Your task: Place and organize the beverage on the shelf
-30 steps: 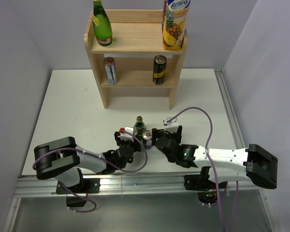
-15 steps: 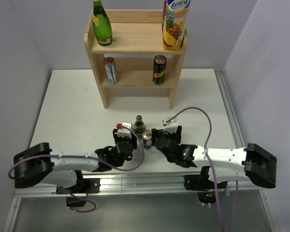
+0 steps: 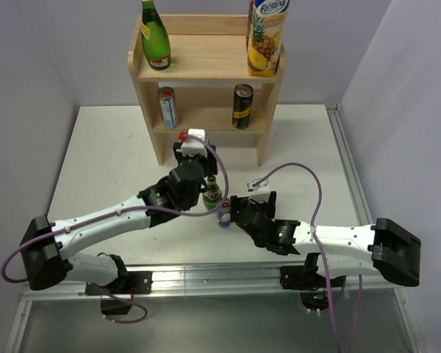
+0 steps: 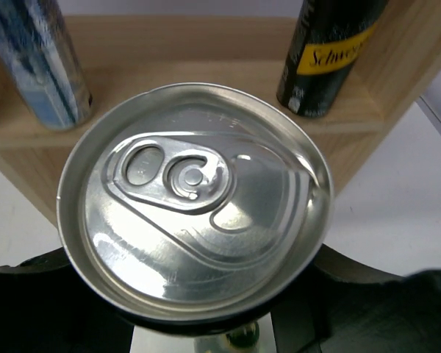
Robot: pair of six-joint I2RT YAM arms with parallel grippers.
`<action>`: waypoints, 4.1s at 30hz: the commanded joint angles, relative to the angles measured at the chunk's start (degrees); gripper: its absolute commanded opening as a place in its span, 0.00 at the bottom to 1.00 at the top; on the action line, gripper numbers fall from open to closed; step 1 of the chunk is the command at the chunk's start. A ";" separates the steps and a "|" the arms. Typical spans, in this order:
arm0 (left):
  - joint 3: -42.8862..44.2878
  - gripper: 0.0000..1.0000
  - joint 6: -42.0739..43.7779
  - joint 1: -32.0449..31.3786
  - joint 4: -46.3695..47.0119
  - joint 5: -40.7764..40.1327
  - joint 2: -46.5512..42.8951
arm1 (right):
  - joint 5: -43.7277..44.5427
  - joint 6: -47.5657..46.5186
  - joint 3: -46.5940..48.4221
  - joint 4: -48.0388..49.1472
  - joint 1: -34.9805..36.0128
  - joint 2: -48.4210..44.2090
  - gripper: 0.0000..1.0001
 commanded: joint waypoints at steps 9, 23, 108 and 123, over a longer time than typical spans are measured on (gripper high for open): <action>21.39 0.00 10.87 8.19 4.60 8.07 12.59 | 2.12 0.14 2.63 0.30 0.56 -1.06 0.99; 34.14 0.00 12.81 11.36 8.47 10.88 24.45 | 1.77 0.23 2.19 0.39 0.56 -1.93 0.99; 38.11 0.81 6.48 16.37 5.92 13.17 38.61 | 1.33 -0.74 3.60 1.10 0.64 0.97 0.99; 32.66 0.80 5.95 15.58 6.71 12.21 34.48 | 1.33 -0.83 3.86 1.01 0.64 1.49 0.99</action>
